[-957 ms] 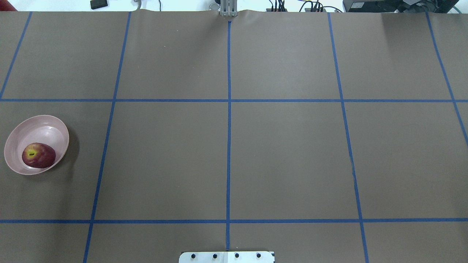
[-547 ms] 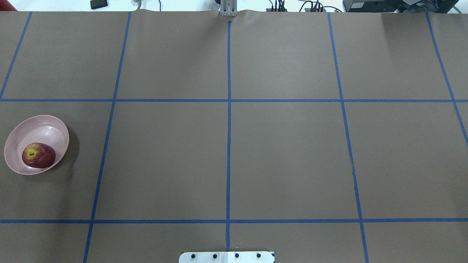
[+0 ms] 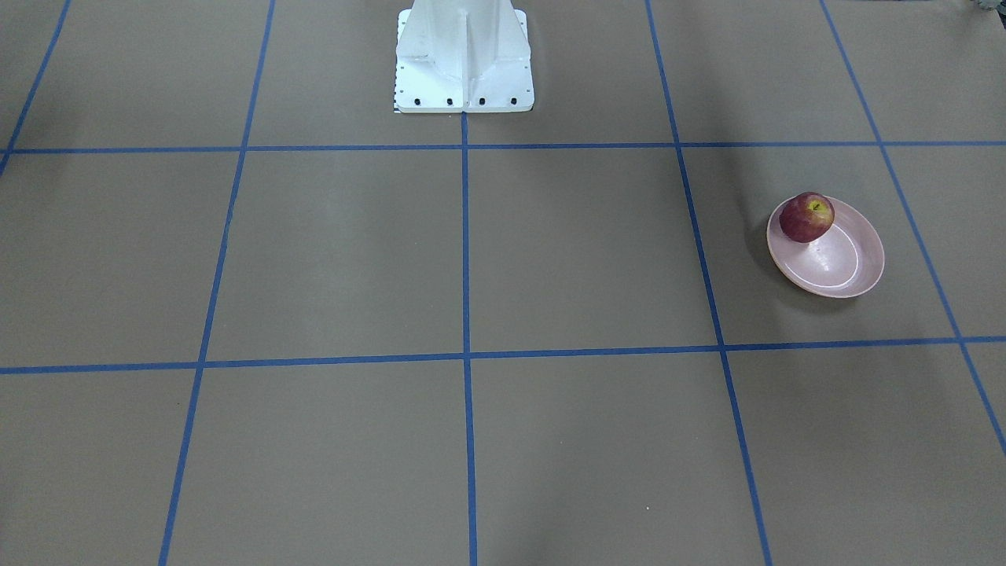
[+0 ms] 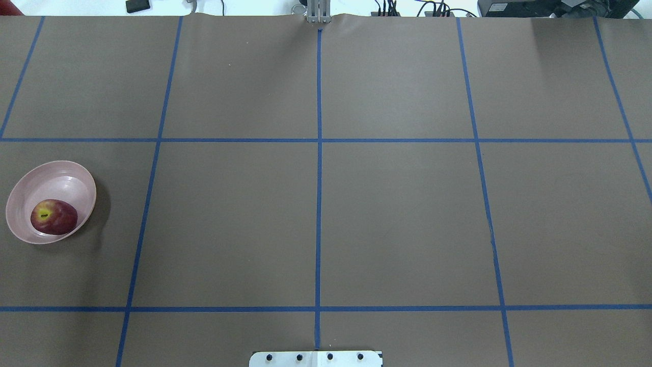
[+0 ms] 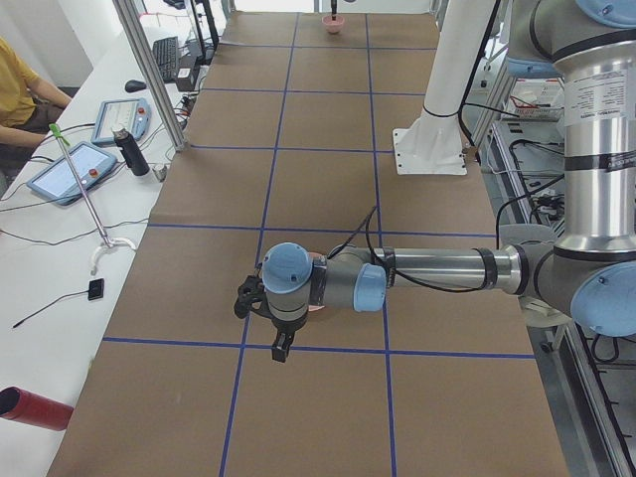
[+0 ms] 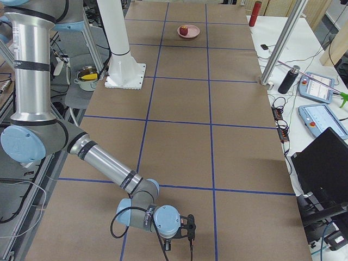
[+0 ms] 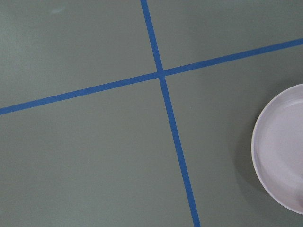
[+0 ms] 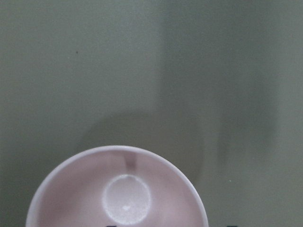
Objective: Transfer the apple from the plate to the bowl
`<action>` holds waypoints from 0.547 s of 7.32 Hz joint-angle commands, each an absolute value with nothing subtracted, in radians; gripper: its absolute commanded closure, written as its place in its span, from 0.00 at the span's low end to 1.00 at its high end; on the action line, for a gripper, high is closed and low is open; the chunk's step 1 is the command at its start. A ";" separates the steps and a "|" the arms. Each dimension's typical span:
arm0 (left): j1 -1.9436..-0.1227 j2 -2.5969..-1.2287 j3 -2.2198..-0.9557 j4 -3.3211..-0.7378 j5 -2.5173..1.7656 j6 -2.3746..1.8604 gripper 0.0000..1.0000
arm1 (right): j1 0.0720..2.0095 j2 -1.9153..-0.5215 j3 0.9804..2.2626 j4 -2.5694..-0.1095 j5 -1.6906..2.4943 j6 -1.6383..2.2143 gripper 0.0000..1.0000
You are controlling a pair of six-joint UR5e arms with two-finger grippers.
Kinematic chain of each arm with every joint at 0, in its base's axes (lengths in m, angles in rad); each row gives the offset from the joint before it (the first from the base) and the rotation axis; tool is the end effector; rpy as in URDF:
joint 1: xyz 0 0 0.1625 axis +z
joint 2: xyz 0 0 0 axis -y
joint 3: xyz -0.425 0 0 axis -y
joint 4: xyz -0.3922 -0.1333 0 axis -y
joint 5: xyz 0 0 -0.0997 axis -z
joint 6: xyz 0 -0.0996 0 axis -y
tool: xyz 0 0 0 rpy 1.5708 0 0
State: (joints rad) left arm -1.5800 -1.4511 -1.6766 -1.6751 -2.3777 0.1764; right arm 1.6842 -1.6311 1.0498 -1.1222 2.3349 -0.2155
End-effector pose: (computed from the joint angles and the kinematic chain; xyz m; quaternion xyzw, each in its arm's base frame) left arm -0.0655 -0.4463 0.6495 0.0777 0.3867 0.0944 0.9141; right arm 0.1083 -0.3817 0.8866 0.0002 -0.3771 -0.0226 0.9259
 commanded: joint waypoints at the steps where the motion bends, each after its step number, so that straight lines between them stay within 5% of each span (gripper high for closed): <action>1: -1.580 -1.451 -1.677 -1.675 -2.378 0.176 0.02 | 1.684 -1.625 1.055 -1.126 2.336 -0.212 1.00; 4: -1.580 -1.451 -1.678 -1.675 -2.379 0.176 0.02 | 1.684 -1.551 1.266 -1.333 2.436 -0.155 1.00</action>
State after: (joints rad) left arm -1.5800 -1.4515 -1.6768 -1.6751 -2.3780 0.1764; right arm 1.6843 -1.5845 1.1453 -1.2037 2.3962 -0.1768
